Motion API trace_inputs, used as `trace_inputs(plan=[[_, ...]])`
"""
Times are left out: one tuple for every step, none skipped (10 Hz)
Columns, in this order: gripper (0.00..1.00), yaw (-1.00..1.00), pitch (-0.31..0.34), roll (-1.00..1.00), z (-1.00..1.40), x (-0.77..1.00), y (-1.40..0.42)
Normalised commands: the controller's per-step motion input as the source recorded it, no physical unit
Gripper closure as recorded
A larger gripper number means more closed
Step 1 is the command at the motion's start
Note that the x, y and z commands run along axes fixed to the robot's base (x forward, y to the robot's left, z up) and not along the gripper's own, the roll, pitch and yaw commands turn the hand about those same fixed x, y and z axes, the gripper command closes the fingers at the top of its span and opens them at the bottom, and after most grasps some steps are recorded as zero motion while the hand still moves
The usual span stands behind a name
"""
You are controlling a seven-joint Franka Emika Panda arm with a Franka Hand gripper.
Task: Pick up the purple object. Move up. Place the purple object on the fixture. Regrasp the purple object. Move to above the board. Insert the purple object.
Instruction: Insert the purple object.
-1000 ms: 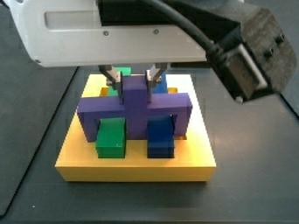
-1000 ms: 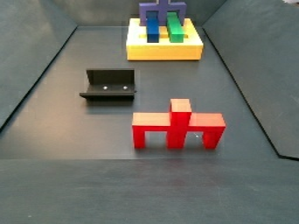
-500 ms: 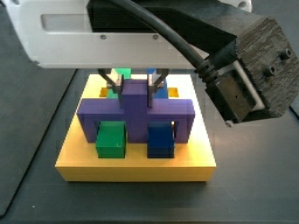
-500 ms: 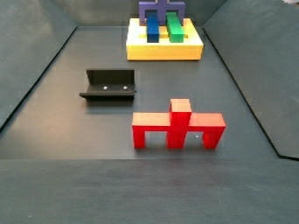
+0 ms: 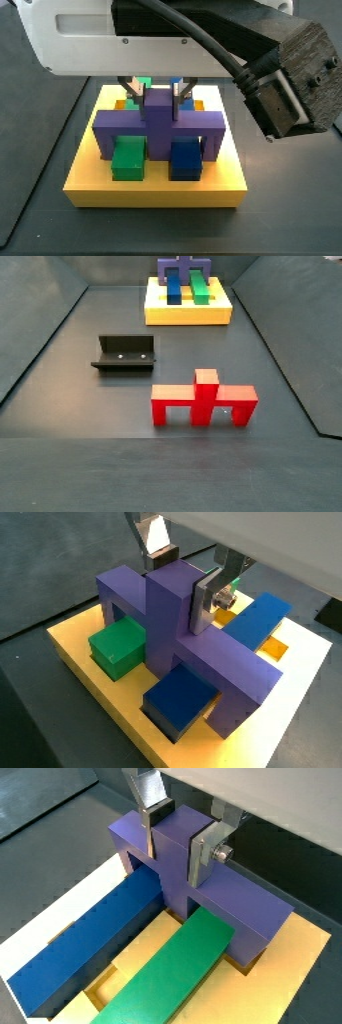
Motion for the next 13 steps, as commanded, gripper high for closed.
trace_inputs(plan=[[1.0,0.03,0.0,-0.09,-0.16,0.04,0.09],[1.0,0.04,0.0,-0.11,-0.08,0.0,0.09],[1.0,0.02,0.0,-0.09,-0.05,0.05,0.15],[1.0,0.03,0.0,-0.1,-0.02,0.08,0.21],[1.0,0.03,0.0,-0.14,0.0,0.0,0.23],[1.0,0.01,0.0,-0.13,0.0,0.02,0.25],[1.0,0.02,-0.034,-0.11,-0.07,0.0,0.07],[1.0,0.0,-0.066,-0.14,-0.11,-0.11,0.08],[1.0,0.0,-0.077,-0.08,-0.14,-0.37,0.04],[1.0,0.0,-0.017,0.0,0.0,-0.33,0.0],[1.0,0.0,0.009,0.04,0.0,0.0,0.01],[1.0,0.0,0.06,0.14,0.02,0.0,0.0],[1.0,0.0,0.133,0.28,0.0,0.15,0.0]])
